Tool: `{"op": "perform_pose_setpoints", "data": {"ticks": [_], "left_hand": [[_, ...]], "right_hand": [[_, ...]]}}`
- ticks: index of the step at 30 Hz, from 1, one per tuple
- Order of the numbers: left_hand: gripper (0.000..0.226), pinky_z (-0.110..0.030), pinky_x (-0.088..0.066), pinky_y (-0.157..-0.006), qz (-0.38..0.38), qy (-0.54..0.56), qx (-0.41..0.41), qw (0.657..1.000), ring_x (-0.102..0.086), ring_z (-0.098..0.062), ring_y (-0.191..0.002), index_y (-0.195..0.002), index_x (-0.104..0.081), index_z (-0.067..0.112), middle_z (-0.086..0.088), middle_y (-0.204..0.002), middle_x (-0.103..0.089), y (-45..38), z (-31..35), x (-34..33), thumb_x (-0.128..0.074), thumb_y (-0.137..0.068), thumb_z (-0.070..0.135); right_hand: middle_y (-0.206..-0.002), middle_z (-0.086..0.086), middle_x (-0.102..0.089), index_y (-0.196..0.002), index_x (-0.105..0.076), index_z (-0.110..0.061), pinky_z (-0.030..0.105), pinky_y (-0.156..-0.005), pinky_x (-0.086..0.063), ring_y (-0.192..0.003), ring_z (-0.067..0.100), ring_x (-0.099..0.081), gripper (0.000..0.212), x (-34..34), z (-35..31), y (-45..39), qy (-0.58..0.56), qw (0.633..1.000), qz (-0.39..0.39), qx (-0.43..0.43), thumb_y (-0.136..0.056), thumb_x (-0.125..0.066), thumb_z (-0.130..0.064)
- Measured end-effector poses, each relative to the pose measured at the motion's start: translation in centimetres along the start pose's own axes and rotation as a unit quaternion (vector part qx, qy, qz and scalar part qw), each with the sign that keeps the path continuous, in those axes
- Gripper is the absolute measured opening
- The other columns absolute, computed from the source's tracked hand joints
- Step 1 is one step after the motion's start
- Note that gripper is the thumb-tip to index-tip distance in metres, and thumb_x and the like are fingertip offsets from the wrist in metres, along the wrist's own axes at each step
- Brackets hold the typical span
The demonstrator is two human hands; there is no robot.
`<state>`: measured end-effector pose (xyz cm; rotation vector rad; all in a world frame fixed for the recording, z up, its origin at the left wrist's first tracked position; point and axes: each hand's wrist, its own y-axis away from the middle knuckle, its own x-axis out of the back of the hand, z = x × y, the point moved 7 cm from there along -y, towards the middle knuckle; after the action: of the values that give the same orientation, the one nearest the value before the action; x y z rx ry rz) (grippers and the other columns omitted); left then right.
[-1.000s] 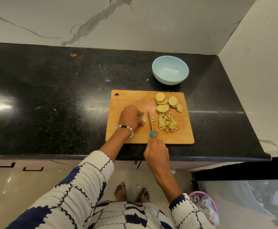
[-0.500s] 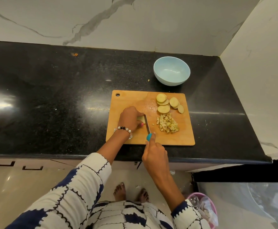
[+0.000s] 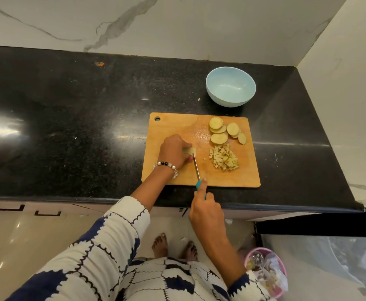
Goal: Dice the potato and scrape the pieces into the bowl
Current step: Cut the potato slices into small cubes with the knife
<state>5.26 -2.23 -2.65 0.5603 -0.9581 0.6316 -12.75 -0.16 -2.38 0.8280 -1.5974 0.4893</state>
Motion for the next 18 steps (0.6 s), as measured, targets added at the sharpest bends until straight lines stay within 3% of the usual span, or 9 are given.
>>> {"op": "perform_pose_setpoints", "data": {"ticks": [1, 3, 5, 7, 10, 13, 18], "left_hand": [[0.049, -0.026, -0.042, -0.082, 0.001, 0.002, 0.001, 1.0, -0.053, -0.02, -0.102, -0.12, -0.063, 0.022, -0.001, -0.111, -0.058, 0.0, 0.0, 0.0, -0.075, -0.074, 0.034], [0.049, -0.024, -0.04, -0.078, 0.001, 0.001, 0.002, 1.0, -0.053, -0.019, -0.101, -0.12, -0.063, 0.023, -0.001, -0.109, -0.058, -0.1, 0.0, 0.0, -0.075, -0.074, 0.035], [0.049, -0.022, -0.037, -0.074, 0.003, -0.002, 0.002, 1.0, -0.054, -0.019, -0.099, -0.119, -0.063, 0.023, 0.0, -0.108, -0.059, -0.2, 0.0, 0.2, -0.076, -0.074, 0.035], [0.049, -0.022, -0.037, -0.073, 0.002, -0.004, 0.003, 1.0, -0.054, -0.019, -0.099, -0.119, -0.063, 0.023, -0.001, -0.108, -0.059, -0.2, 0.0, 0.2, -0.076, -0.073, 0.035], [0.05, -0.024, -0.04, -0.077, -0.001, -0.004, 0.004, 1.0, -0.054, -0.02, -0.101, -0.12, -0.063, 0.023, -0.002, -0.11, -0.059, -0.1, -0.1, 0.1, -0.076, -0.073, 0.035], [0.051, -0.025, -0.042, -0.081, 0.0, -0.007, 0.003, 1.0, -0.055, -0.02, -0.102, -0.122, -0.061, 0.024, -0.002, -0.112, -0.059, -0.1, -0.1, 0.0, -0.075, -0.074, 0.035], [0.052, -0.027, -0.043, -0.082, 0.012, -0.004, 0.002, 1.0, -0.056, -0.021, -0.103, -0.122, -0.061, 0.023, -0.004, -0.113, -0.062, 0.0, -0.1, 0.2, -0.076, -0.073, 0.033]], "right_hand": [[-0.062, 0.009, -0.055, -0.127, -0.051, 0.009, 0.023, -0.04, -0.02, -0.037, 0.018, -0.048, 0.065, 0.2, 0.2, 0.6, 0.007, 1.0, 0.03, 0.0, -0.072, -0.079, -0.011], [-0.056, 0.007, -0.052, -0.12, -0.058, 0.008, 0.022, -0.038, -0.017, -0.032, 0.017, -0.043, 0.06, 0.2, 0.3, 1.2, -0.003, 0.999, 0.052, 0.006, -0.068, -0.081, -0.011], [-0.064, 0.01, -0.056, -0.131, -0.048, 0.008, 0.027, -0.041, -0.023, -0.041, 0.023, -0.051, 0.056, 0.5, 0.1, 0.6, -0.027, 0.999, 0.032, 0.012, -0.083, -0.069, -0.013], [-0.088, 0.017, -0.059, -0.146, -0.022, 0.002, 0.034, -0.052, -0.03, -0.067, 0.033, -0.059, 0.055, 0.7, 0.0, -0.4, -0.065, 0.998, 0.012, 0.002, -0.099, -0.042, -0.019], [-0.108, 0.016, -0.054, -0.15, -0.002, -0.005, 0.035, -0.064, -0.033, -0.088, 0.033, -0.057, 0.056, 0.5, 0.6, -0.8, -0.09, 0.996, 0.01, -0.016, -0.103, -0.025, -0.024], [-0.11, 0.016, -0.055, -0.15, 0.0, -0.007, 0.033, -0.066, -0.035, -0.089, 0.029, -0.057, 0.056, 1.1, 1.3, -0.5, -0.115, 0.992, 0.022, -0.047, -0.103, -0.023, -0.026], [-0.109, 0.018, -0.057, -0.15, -0.009, -0.004, 0.036, -0.066, -0.035, -0.088, 0.034, -0.058, 0.055, 1.1, -0.2, -2.6, -0.115, 0.993, 0.031, -0.023, -0.102, -0.027, -0.025]]}}
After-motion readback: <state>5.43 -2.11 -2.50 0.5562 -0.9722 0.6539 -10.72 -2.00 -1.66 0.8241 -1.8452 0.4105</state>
